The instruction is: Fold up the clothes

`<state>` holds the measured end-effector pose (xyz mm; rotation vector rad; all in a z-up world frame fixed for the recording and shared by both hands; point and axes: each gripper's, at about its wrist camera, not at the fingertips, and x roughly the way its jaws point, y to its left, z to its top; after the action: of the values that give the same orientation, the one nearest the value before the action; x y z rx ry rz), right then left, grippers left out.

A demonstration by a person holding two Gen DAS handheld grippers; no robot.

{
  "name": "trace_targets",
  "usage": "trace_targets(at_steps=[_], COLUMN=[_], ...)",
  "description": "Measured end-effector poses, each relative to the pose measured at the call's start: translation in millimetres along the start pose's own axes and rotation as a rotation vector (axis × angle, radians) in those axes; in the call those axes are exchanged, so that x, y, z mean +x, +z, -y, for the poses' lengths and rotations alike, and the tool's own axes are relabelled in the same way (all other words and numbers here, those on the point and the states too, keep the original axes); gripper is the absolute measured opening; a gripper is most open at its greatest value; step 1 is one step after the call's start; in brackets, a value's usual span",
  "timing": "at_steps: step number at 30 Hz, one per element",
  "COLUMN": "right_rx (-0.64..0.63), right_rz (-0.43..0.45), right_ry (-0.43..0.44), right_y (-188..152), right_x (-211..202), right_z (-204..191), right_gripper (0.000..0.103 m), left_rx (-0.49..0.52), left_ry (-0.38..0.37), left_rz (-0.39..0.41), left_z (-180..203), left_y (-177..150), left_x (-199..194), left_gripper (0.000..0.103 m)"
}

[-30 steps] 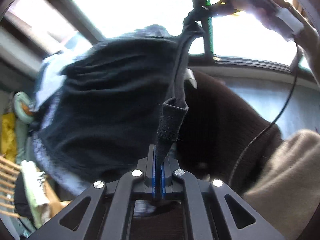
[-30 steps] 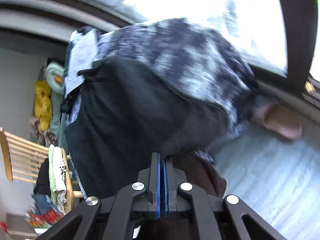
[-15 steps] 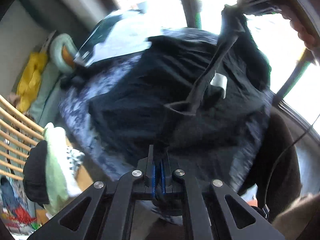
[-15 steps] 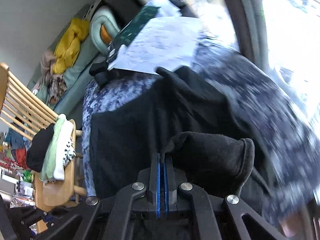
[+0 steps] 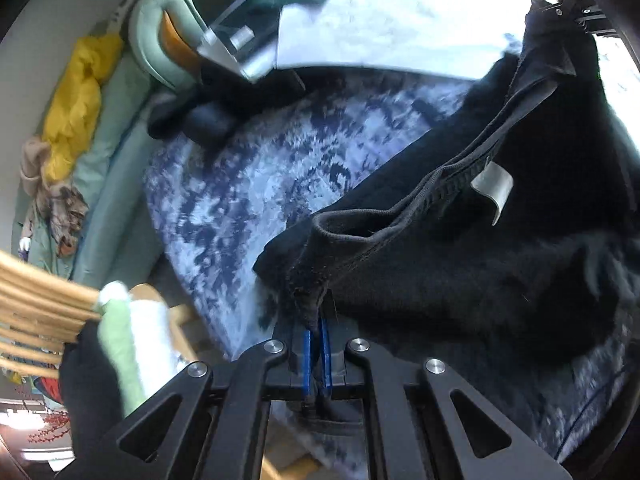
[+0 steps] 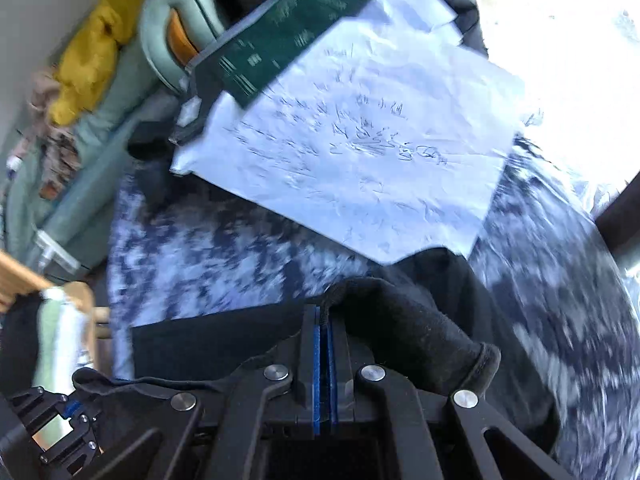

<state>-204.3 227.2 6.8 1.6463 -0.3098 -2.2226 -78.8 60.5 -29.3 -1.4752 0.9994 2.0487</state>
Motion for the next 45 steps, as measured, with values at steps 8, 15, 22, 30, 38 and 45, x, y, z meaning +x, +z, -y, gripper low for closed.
trace_targets(at_steps=[8, 15, 22, 30, 38, 45], right_rx=[0.067, -0.064, -0.278, -0.29, -0.223, -0.245], right_rz=[-0.082, 0.047, 0.048, -0.003, 0.003, 0.015], right_ry=[-0.066, -0.169, -0.106, -0.092, -0.068, -0.044], right_y=[18.3, 8.1, -68.2, -156.3, -170.0, -164.1], right_x=[67.2, -2.4, -79.5, -85.9, -92.1, -84.5], right_z=[17.1, 5.1, 17.1, 76.4, 124.2, 133.0], right_gripper=[0.011, 0.046, 0.048, 0.047, 0.048, 0.048], left_rx=[-0.026, -0.156, -0.334, -0.639, -0.67, -0.697], left_ry=[0.035, 0.033, -0.439, -0.613, -0.71, -0.706], left_rz=[-0.095, -0.044, -0.044, -0.191, -0.233, -0.2], left_z=[10.0, -22.4, -11.2, 29.2, 60.5, 69.7], left_y=[5.7, -12.5, -114.6, -210.4, -216.1, -215.4], left_x=[57.2, 18.9, -34.7, 8.2, 13.9, 4.2], left_gripper=[0.029, 0.076, 0.085, 0.085, 0.085, 0.004])
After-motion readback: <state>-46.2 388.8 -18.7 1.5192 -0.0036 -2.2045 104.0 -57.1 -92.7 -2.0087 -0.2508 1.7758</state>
